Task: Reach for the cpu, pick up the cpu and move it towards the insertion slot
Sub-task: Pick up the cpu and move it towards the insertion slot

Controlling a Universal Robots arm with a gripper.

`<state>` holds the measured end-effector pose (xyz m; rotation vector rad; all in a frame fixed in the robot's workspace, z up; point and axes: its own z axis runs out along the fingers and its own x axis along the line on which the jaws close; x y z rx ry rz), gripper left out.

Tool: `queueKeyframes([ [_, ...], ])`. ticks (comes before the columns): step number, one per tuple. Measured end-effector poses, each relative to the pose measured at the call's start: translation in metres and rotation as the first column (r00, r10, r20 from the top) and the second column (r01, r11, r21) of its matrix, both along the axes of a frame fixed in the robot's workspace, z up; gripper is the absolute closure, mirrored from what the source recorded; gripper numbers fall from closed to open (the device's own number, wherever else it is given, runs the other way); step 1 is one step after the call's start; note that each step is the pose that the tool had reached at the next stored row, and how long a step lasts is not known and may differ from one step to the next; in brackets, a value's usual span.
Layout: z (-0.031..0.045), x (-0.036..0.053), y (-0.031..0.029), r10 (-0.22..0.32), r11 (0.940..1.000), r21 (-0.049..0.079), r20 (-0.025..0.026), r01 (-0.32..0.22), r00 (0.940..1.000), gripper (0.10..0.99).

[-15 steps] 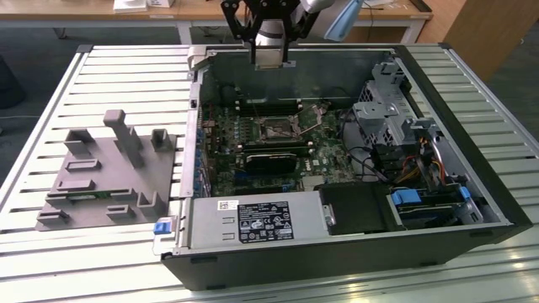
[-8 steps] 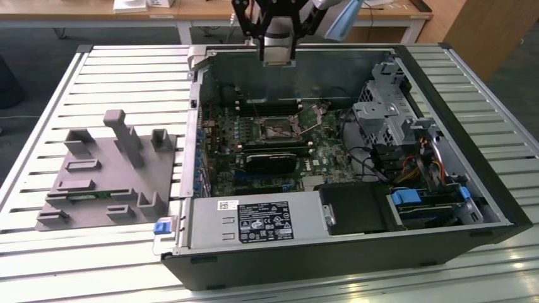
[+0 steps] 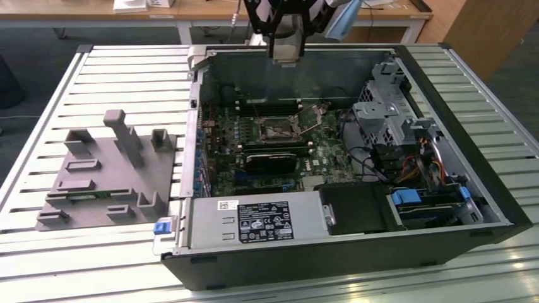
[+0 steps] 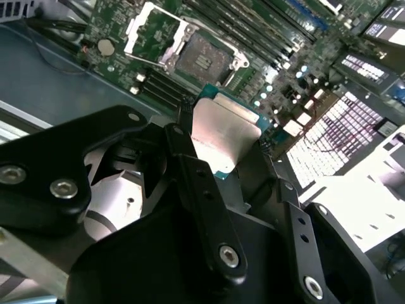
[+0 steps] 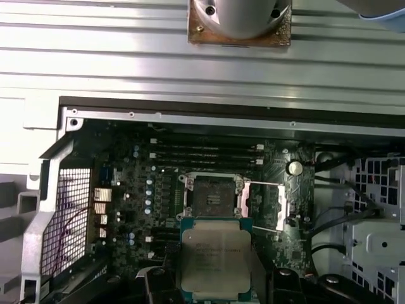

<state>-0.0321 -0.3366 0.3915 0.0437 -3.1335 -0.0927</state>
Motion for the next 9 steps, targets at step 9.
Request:
queueKeyframes([
  [9, -0.0005, 0.004, 0.0028, 0.0, 1.0, 0.0, 0.0013, 0.0, 1.0, 0.557],
])
